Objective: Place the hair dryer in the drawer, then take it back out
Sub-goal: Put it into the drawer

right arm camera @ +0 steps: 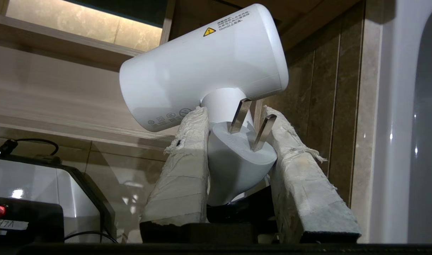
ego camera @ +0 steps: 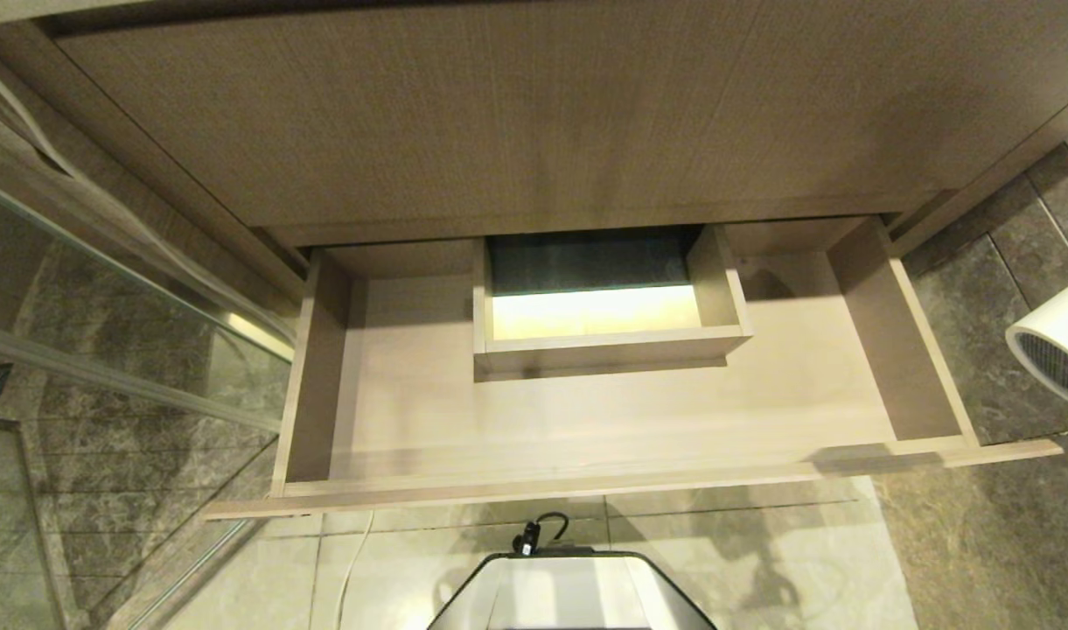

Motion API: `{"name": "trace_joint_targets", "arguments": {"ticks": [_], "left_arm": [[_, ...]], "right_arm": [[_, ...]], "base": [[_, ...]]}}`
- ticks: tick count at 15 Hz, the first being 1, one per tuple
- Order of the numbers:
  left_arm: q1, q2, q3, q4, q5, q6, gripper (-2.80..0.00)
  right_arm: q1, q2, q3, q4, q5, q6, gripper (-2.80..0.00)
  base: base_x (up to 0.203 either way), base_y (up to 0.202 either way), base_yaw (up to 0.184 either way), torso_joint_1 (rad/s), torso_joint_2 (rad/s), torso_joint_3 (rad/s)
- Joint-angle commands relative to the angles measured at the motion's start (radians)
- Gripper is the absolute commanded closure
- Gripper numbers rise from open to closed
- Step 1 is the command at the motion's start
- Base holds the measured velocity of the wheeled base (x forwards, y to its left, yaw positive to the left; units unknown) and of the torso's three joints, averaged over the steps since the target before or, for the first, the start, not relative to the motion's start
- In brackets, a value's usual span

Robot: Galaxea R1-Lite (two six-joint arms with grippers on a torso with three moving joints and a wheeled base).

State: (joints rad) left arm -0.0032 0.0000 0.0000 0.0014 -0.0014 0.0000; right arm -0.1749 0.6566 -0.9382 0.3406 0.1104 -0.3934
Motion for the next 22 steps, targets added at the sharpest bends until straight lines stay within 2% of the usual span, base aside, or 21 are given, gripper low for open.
{"name": "trace_joint_targets", "arguments": {"ticks": [1, 5, 14, 18, 22], "left_arm": [[0.0, 0.0, 0.0, -0.001, 0.0, 0.0, 0.0], [0.002, 0.0, 0.0, -0.001, 0.0, 0.0, 0.0], [0.0, 0.0, 0.002, -0.001, 0.0, 0.0, 0.0], [0.001, 0.0, 0.002, -0.001, 0.0, 0.0, 0.0], [0.0, 0.0, 0.0, -0.001, 0.0, -0.001, 0.0]], "right_arm": [[0.0, -0.005, 0.015, -0.018, 0.002, -0.002, 0.0], [0.003, 0.0, 0.033, -0.04, 0.003, -0.002, 0.0], [0.029, 0.046, 0.128, -0.106, 0.005, 0.0, 0.0], [0.029, 0.229, 0.126, -0.121, 0.006, 0.039, 0.0], [0.031, 0.501, 0.045, -0.135, 0.035, 0.047, 0.0]], "base": [[0.0, 0.0, 0.0, -0.317, 0.46, 0.157], [0.0, 0.0, 0.0, -0.252, 0.4, 0.163], [0.0, 0.0, 0.0, -0.06, 0.36, 0.304], [0.0, 0.0, 0.0, 0.056, 0.22, 0.23], [0.0, 0.0, 0.0, 0.058, 0.07, 0.102]]}}
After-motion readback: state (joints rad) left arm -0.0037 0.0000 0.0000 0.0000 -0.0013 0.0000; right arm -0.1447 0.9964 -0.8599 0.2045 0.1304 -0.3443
